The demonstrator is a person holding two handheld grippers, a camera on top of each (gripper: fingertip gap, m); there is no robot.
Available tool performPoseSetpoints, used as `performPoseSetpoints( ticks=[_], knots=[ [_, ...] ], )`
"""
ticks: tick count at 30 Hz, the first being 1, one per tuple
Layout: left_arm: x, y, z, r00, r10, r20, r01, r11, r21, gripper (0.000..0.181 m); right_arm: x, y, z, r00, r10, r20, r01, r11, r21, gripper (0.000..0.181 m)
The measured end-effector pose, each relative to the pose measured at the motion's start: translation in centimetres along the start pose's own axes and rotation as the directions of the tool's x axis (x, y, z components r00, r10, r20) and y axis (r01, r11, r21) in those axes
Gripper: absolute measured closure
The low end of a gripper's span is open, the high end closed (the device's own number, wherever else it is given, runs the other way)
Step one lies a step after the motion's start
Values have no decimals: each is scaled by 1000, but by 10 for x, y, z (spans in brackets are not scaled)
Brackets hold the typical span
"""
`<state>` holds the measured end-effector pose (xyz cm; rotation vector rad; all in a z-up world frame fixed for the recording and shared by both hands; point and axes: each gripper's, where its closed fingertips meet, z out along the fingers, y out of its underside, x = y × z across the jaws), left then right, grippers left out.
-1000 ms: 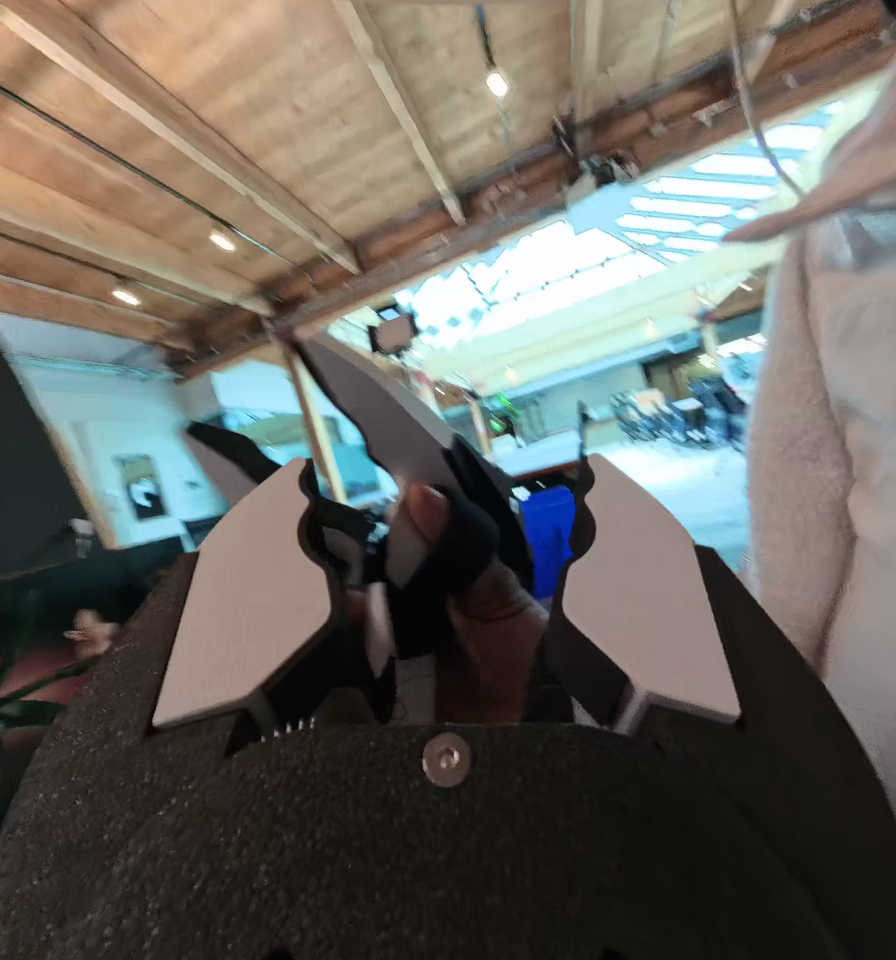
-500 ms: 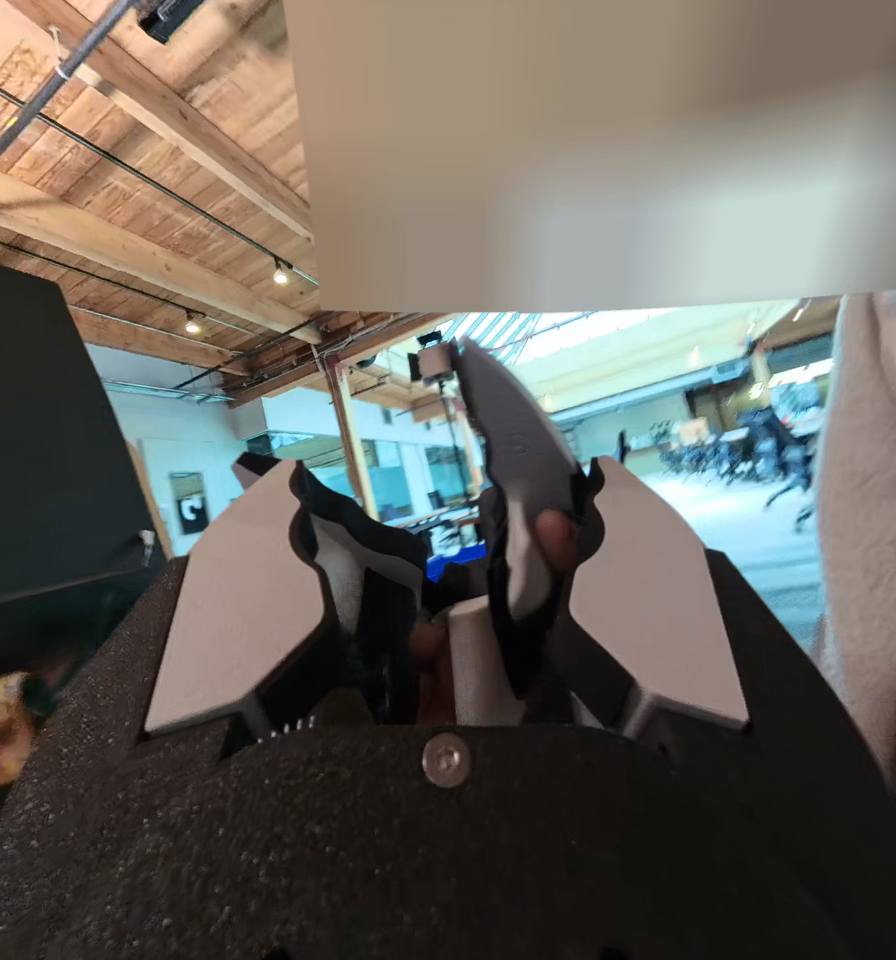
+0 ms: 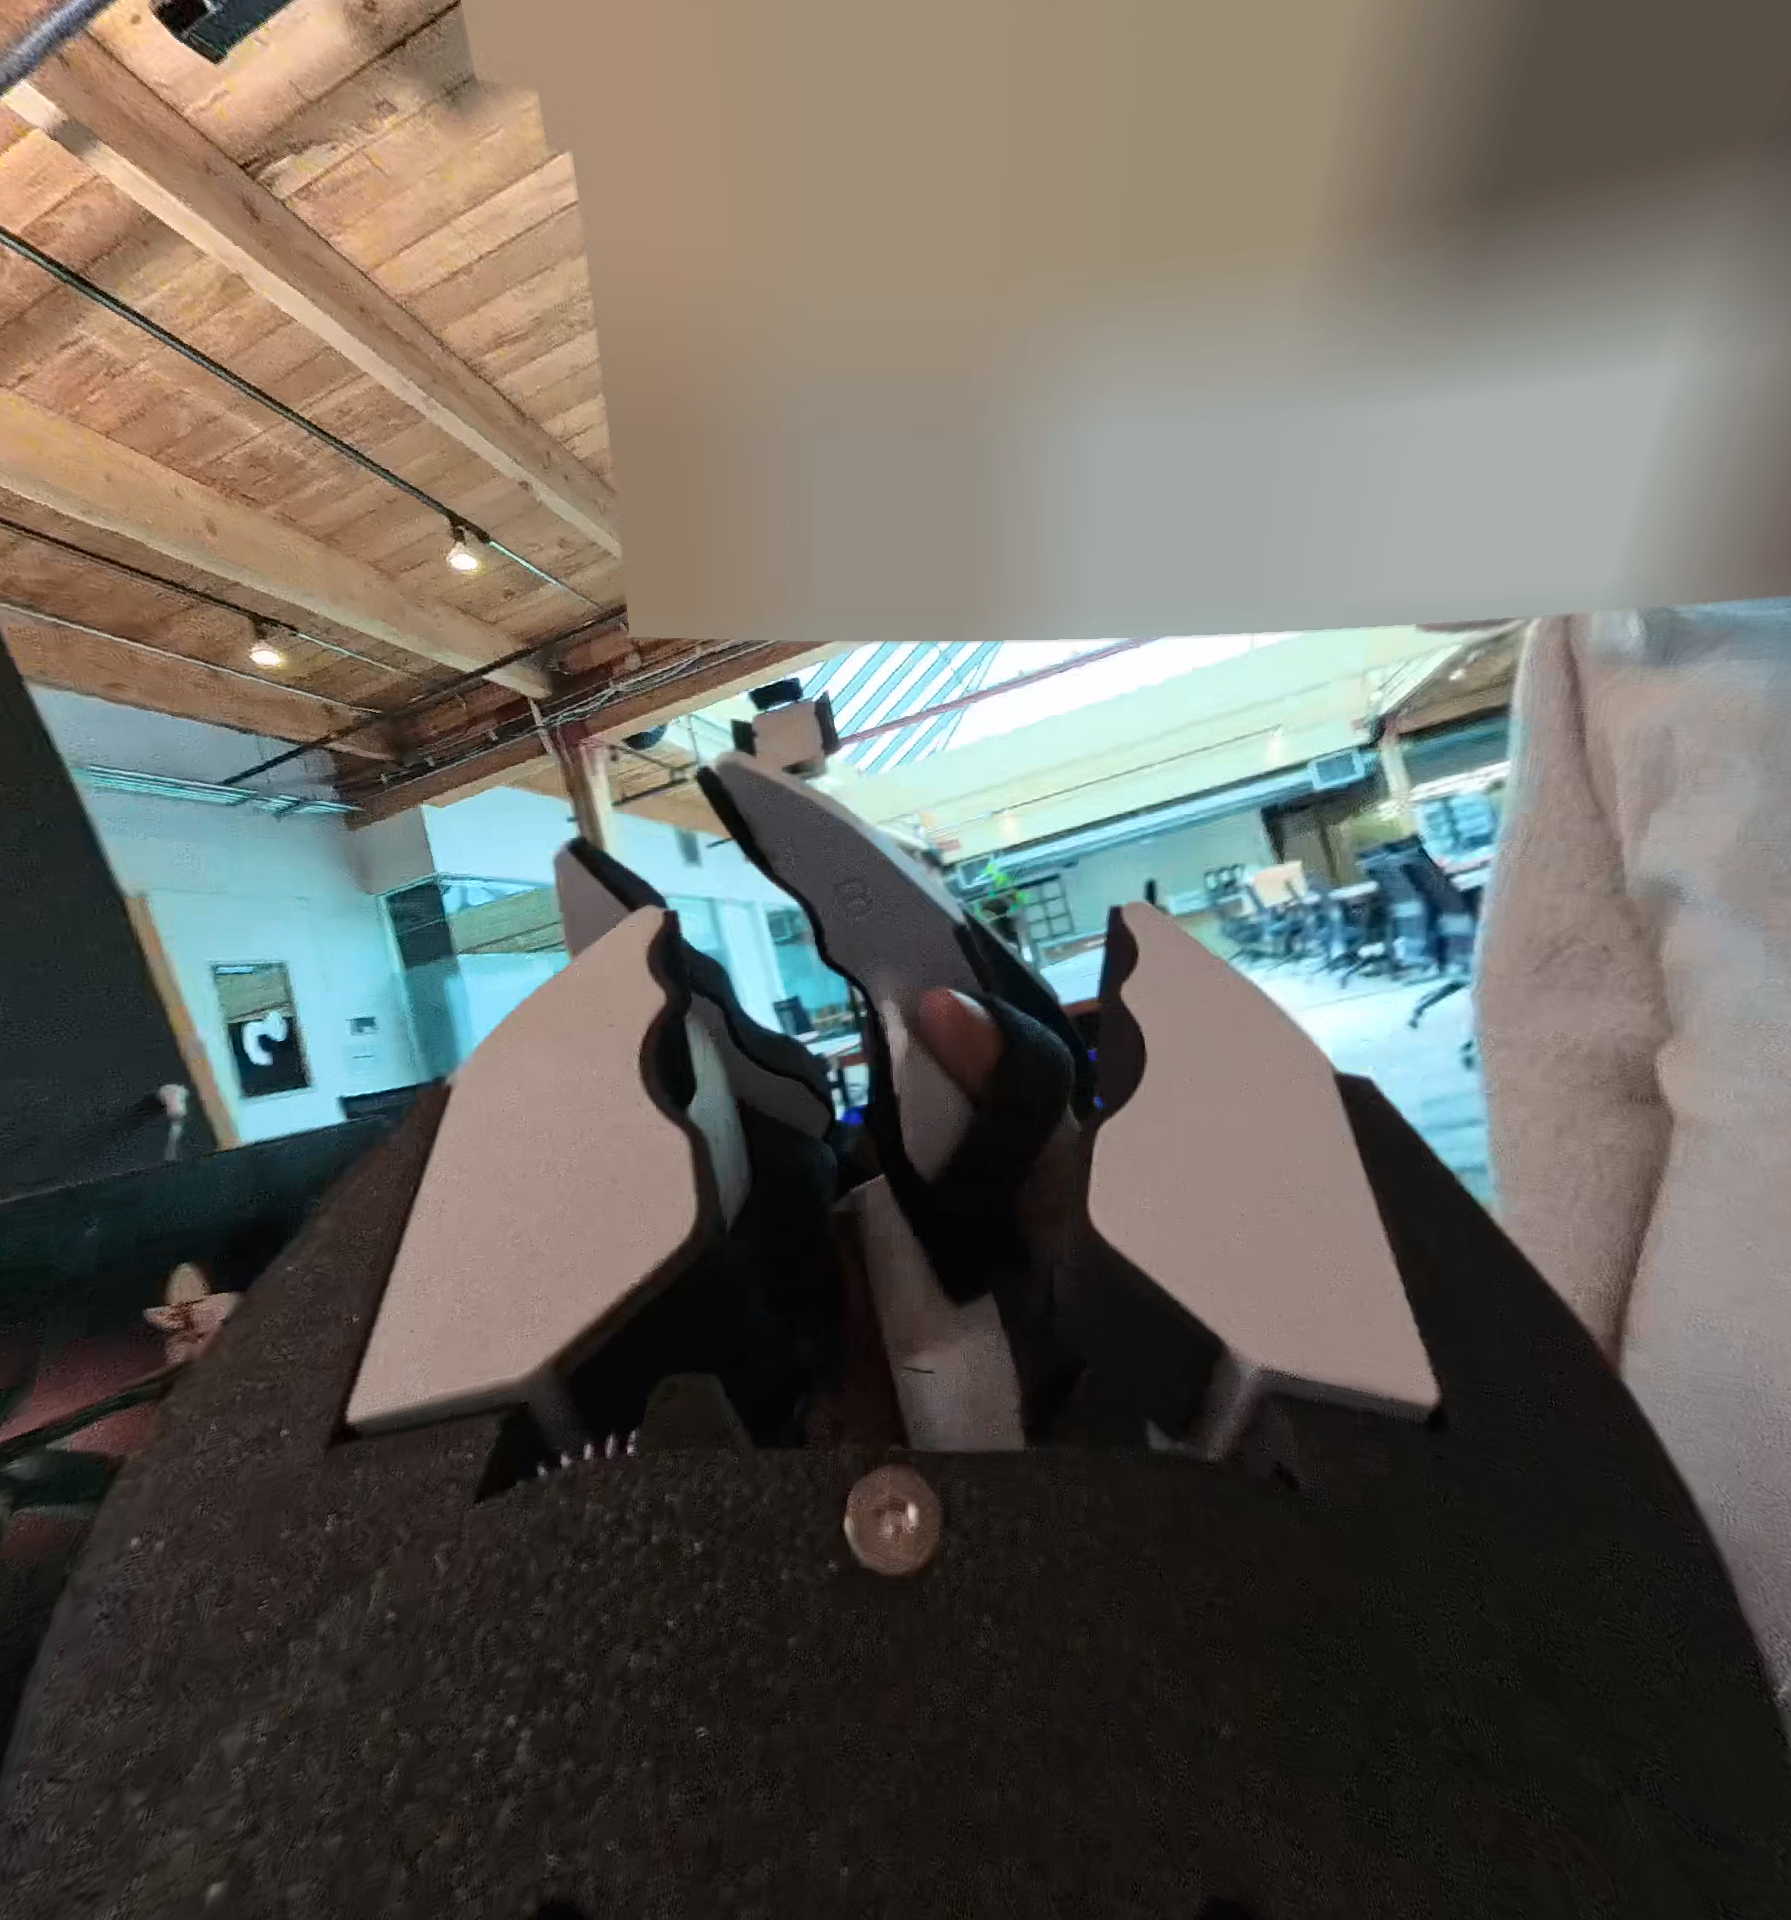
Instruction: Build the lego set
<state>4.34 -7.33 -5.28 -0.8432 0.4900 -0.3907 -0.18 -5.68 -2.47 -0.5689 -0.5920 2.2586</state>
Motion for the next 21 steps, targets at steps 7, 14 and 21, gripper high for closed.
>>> performPoseSetpoints(
  ticks=[7, 14, 21],
  knots=[
    [37, 1, 10, 990, 80, -119, -90, 993, -75, 99, 46, 16, -14, 822, -510, -251, 426, 845, -322, 144],
    [48, 6, 17, 967, 234, -98, -241, 968, -65, 87, 42, 8, -10, 817, -507, -275, 427, 852, -302, 127],
    [38, 17, 18, 971, 241, -10, -240, 961, -139, 98, 61, 9, -19, 629, -726, -279, 563, 673, -480, 116]
  ],
)
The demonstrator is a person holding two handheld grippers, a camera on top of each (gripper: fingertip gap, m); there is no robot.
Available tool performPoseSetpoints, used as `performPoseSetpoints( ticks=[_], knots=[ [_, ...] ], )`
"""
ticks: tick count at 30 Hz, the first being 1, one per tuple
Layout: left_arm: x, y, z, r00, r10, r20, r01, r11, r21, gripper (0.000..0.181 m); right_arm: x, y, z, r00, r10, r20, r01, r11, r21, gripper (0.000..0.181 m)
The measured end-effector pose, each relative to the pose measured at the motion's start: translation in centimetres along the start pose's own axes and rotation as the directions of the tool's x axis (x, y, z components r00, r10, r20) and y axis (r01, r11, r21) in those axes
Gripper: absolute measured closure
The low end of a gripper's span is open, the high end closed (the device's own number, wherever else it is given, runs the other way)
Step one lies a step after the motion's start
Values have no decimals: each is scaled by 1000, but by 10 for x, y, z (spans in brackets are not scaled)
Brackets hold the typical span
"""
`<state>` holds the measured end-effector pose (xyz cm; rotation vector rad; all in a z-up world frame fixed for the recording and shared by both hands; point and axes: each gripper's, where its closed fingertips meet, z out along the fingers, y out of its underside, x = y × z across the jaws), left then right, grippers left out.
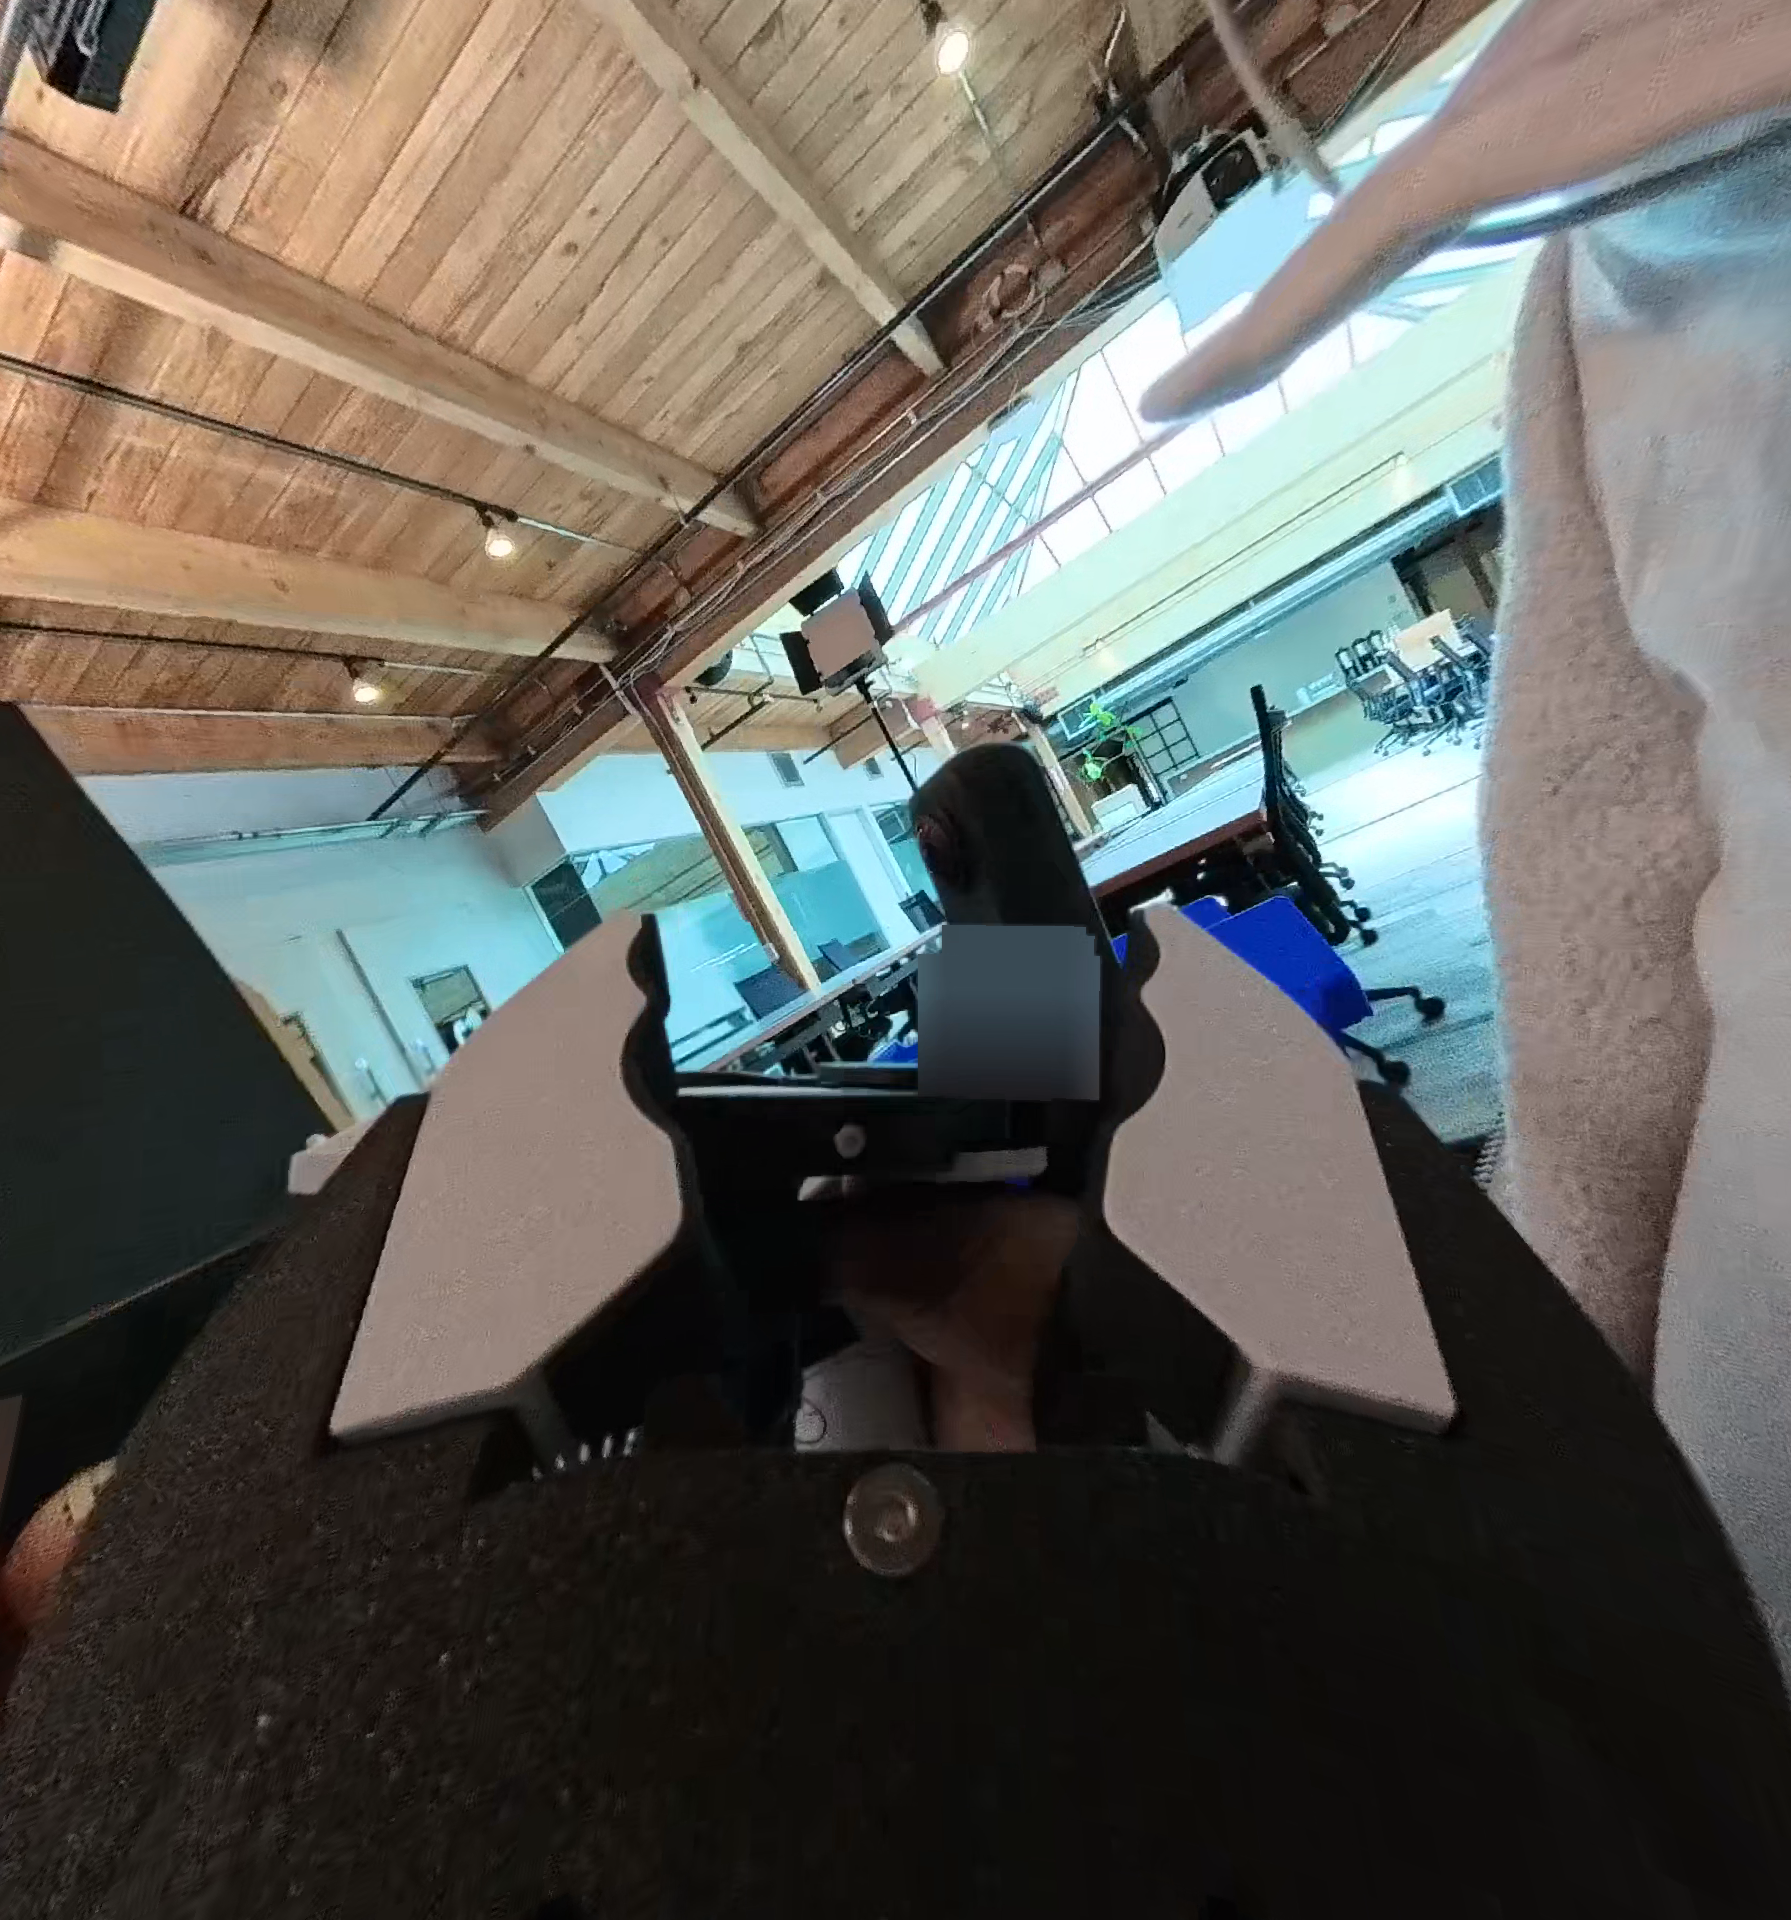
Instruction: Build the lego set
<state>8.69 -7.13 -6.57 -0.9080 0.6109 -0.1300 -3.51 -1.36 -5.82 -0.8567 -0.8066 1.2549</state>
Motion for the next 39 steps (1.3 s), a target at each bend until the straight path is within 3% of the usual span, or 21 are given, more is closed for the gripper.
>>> performPoseSetpoints(
  ticks=[4, 6, 8, 11, 12, 13, 14, 16, 18, 21, 24, 26, 28, 30, 33, 37, 39],
  knots=[
    [-5, -5, 0, 982, -186, 18, 185, 980, 67, 89, 9, 0, -2, 988, -140, -67, 136, 989, -62, 105],
    [-10, -12, -1, 961, -275, 10, 272, 955, 121, 91, 13, 0, -3, 990, -105, -96, 98, 992, -77, 102],
    [-8, -7, 1, 972, -235, 17, 233, 969, 86, 90, 19, 10, -2, 991, -70, -113, 54, 989, -139, 93],
    [-4, 1, 2, 975, -223, 10, 222, 973, 60, 86, 28, 26, -1, 993, 15, -117, -40, 977, -207, 63],
    [-3, -1, 1, 967, -253, -6, 253, 964, 84, 89, 29, 29, -2, 992, 45, -119, -71, 973, -219, 62],
    [6, -1, 2, 949, -307, -68, 312, 946, 88, 96, 28, 29, -1, 992, 34, -119, -60, 973, -223, 68],
    [22, 3, 6, 920, -364, -146, 375, 925, 56, 94, 28, 29, 1, 991, -71, -115, 41, 968, -249, 83],
    [34, 14, 11, 963, -232, -137, 235, 972, 5, 92, 22, 17, 3, 957, -276, -87, 250, 939, -236, 124],
    [17, 10, 9, 993, -95, -75, 95, 995, -7, 105, 18, -4, 4, 958, -271, -92, 256, 955, -147, 142],
    [-46, -8, -12, 977, -188, 104, 183, 981, 59, 113, 18, 0, 1, 994, -114, 2, 112, 978, -176, 146],
    [-118, -17, -51, 918, -212, 335, 189, 977, 98, 116, -2, -25, -8, 976, 92, 196, -93, 996, -4, 169],
    [-158, -18, -73, 850, -282, 446, 251, 959, 129, 109, -17, -44, -13, 937, 175, 302, -212, 973, 94, 175],
    [-186, -12, -88, 779, -371, 506, 339, 927, 159, 93, -42, -40, -6, 904, 180, 388, -206, 978, 26, 176],
    [-196, -14, -93, 732, -462, 501, 401, 886, 231, 93, -73, -22, 0, 879, 116, 463, -81, 992, -96, 175],
    [-195, -16, -91, 729, -462, 505, 376, 887, 269, 97, -103, -12, 10, 859, -16, 512, 75, 993, -95, 175],
    [-188, -15, -83, 725, -482, 492, 388, 876, 287, 100, -119, -2, 19, 838, 13, 546, 81, 986, -147, 180],
    [-192, -15, -86, 698, -510, 502, 397, 860, 321, 94, -134, 4, 9, 770, 47, 637, 90, 979, -182, 181]
  ],
)
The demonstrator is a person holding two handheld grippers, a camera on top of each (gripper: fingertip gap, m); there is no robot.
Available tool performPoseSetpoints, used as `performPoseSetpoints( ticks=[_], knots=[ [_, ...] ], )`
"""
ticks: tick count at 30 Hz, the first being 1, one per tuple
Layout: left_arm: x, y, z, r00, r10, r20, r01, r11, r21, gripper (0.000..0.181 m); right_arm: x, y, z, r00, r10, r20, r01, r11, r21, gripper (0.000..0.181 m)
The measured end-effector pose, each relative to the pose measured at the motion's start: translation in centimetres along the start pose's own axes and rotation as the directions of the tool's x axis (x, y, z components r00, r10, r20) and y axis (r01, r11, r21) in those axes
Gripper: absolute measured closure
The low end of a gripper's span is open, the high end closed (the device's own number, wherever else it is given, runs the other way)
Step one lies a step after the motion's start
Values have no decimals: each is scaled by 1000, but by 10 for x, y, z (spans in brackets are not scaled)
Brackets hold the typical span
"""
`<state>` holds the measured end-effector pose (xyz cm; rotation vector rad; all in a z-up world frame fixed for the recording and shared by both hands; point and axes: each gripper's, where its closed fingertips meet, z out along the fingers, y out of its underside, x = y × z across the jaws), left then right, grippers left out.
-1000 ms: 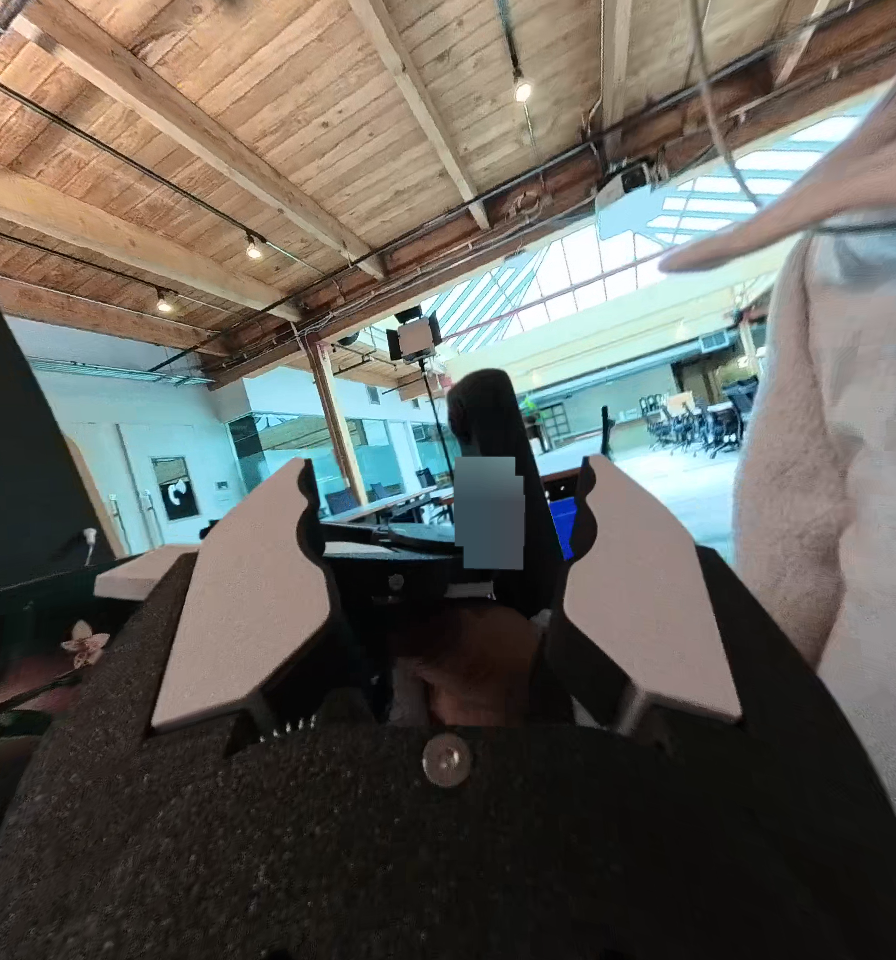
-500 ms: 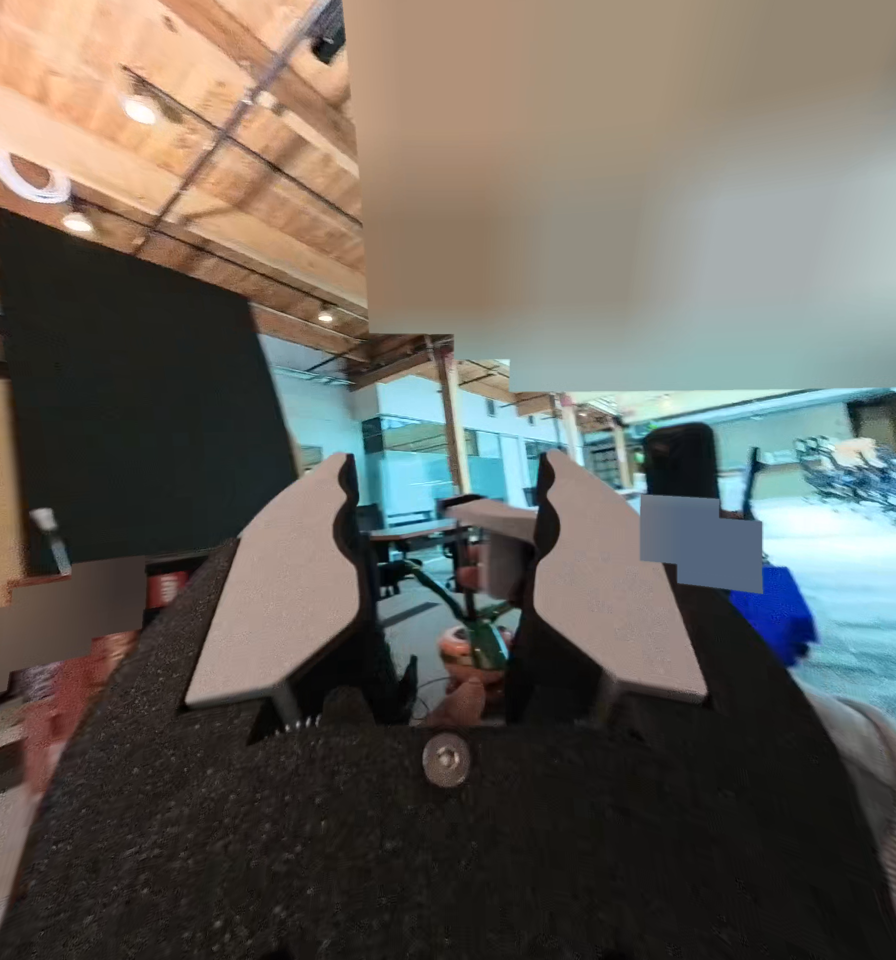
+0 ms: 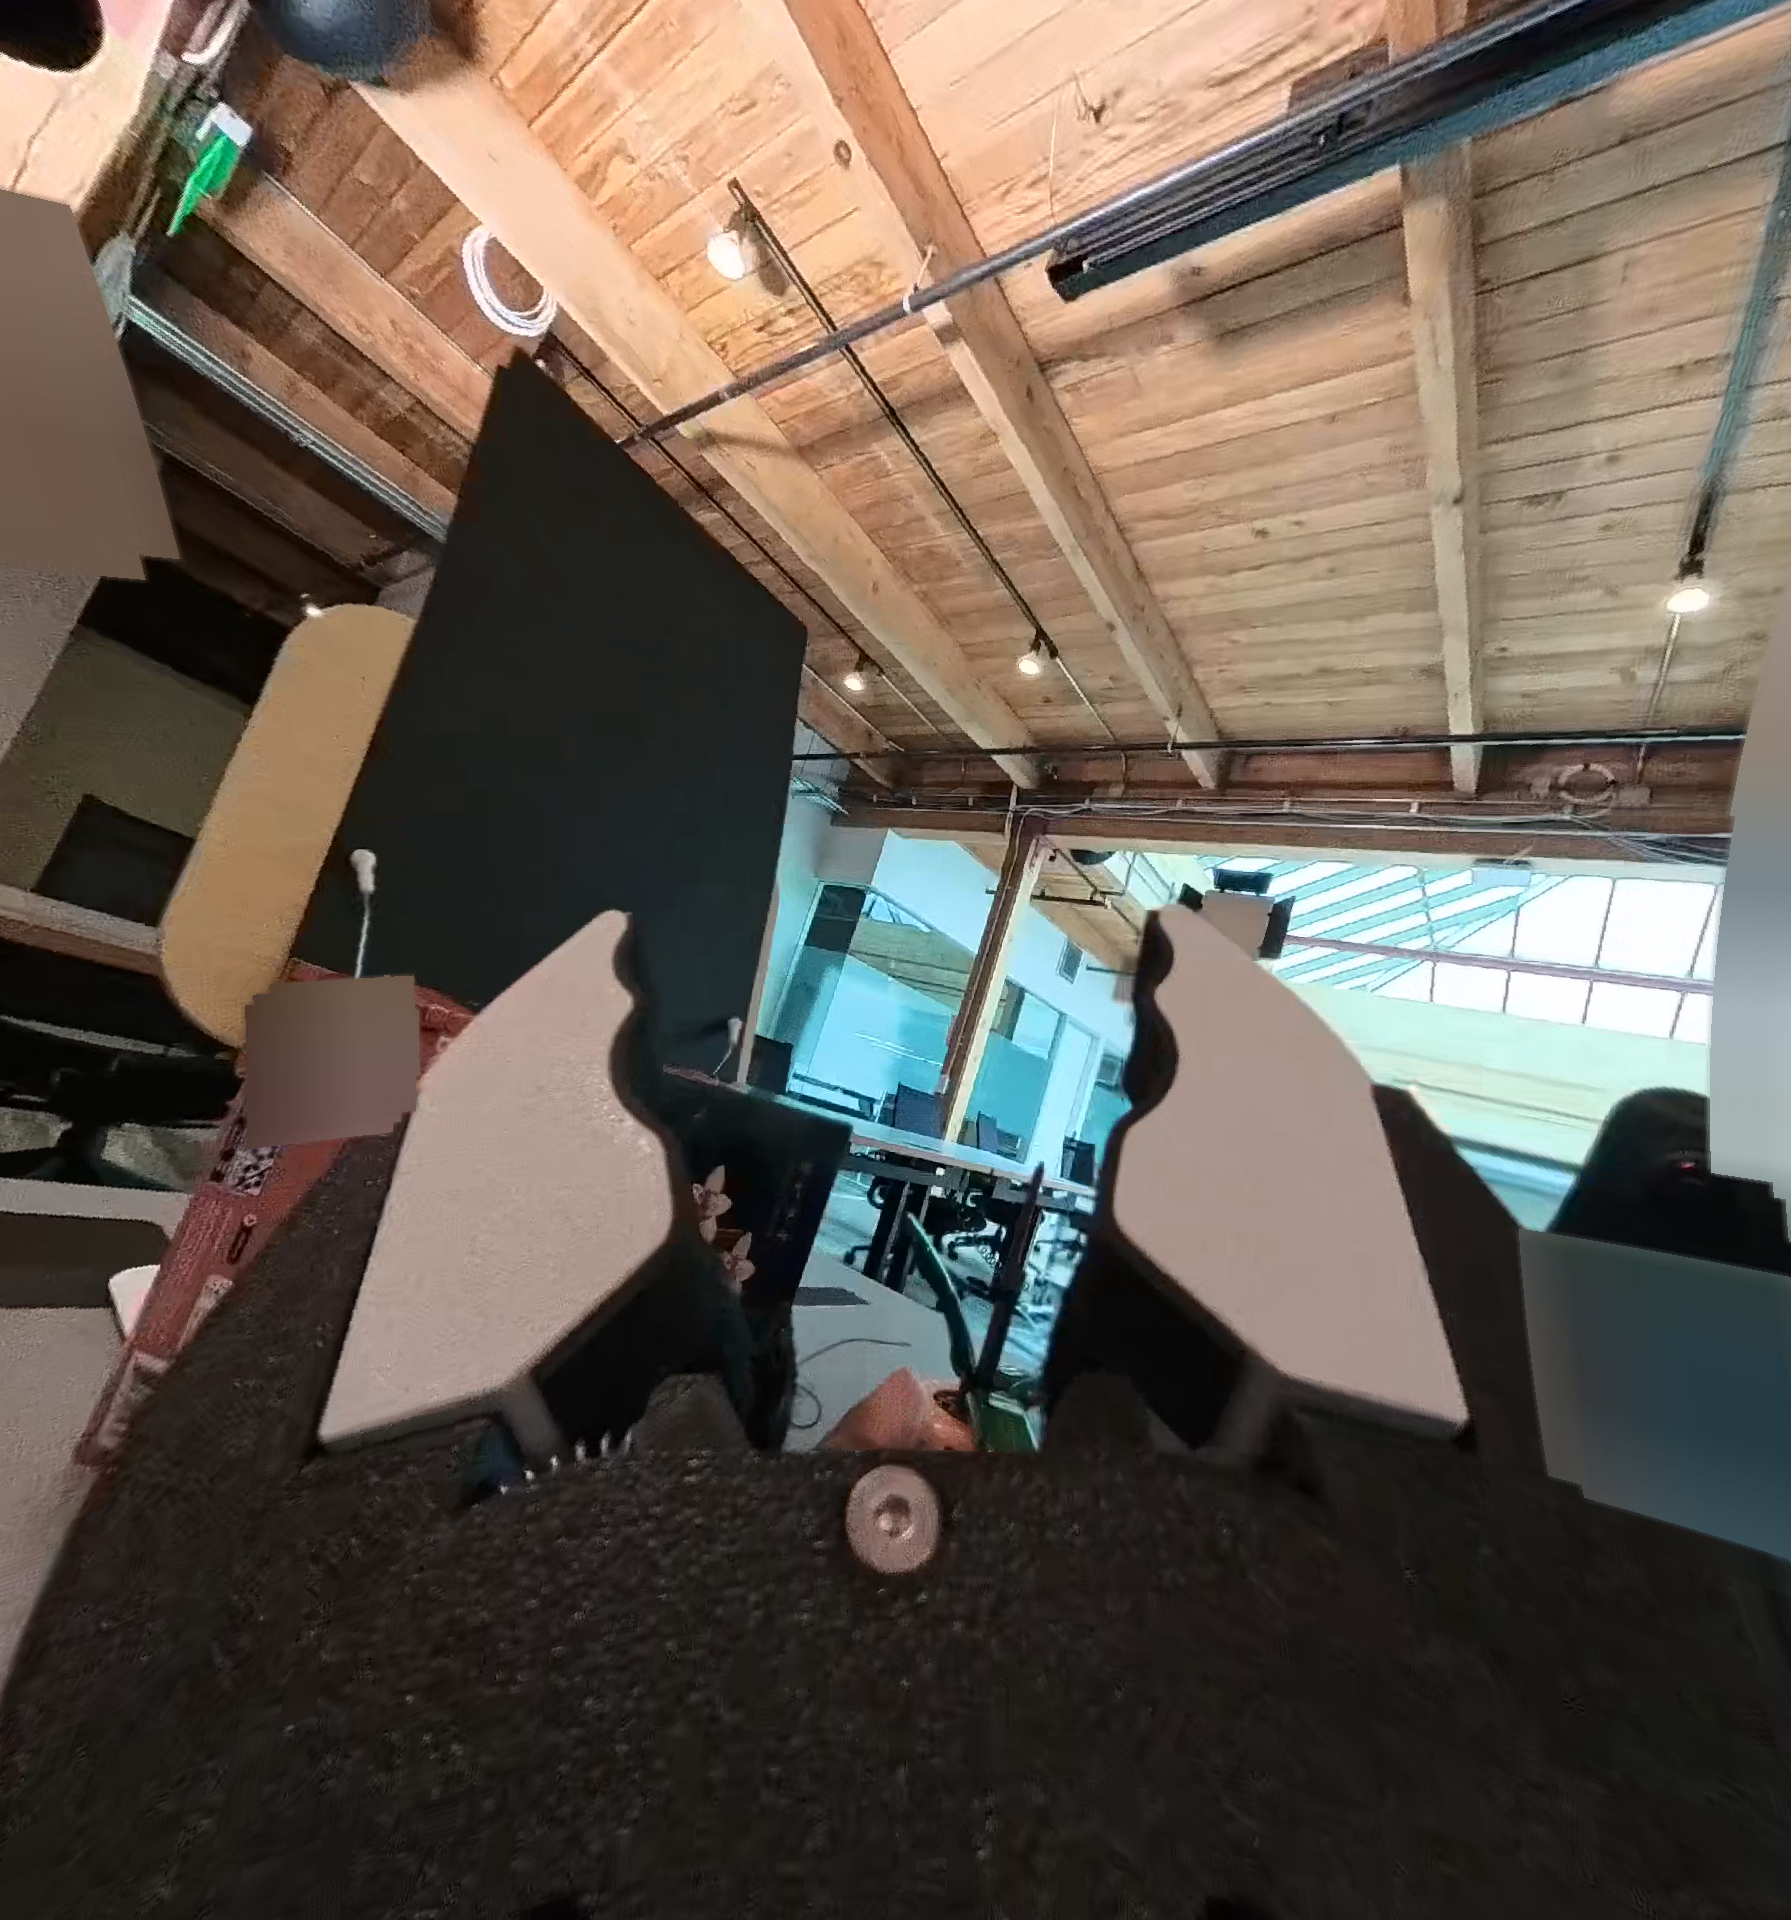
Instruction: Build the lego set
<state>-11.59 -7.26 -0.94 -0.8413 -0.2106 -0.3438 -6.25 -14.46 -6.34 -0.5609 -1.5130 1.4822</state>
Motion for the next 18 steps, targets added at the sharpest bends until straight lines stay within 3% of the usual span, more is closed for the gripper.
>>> performPoseSetpoints(
  ticks=[2, 5, 9, 11, 13, 15, 18],
  knots=[
    [1, 1, 1, 1000, 10, 23, -11, 1000, 12, 92, -24, 28, 12, 995, -14, 98, 27, 990, -138, 181],
    [10, 1, 2, 996, 88, 3, -88, 995, 41, 101, -37, 24, 15, 993, -63, 98, 71, 995, -75, 179],
    [15, -16, -5, 996, 58, -60, -51, 992, 118, 124, 5, -2, -13, 994, 17, -110, -6, 995, 97, 178],
    [13, -18, -6, 997, 29, -68, -21, 992, 126, 124, 16, -8, -19, 988, 80, -134, -60, 988, 144, 178],
    [16, -14, -5, 997, 14, -76, -5, 993, 117, 125, 7, 7, -6, 994, 78, -71, -75, 996, 39, 177],
    [13, -14, -5, 997, -39, -60, 47, 990, 133, 134, 7, 9, -2, 995, 59, -81, -57, 998, 32, 178],
    [10, -10, -5, 987, -145, -64, 152, 981, 122, 137, -4, 16, 2, 996, 84, 0, -84, 996, -18, 181]
  ],
)
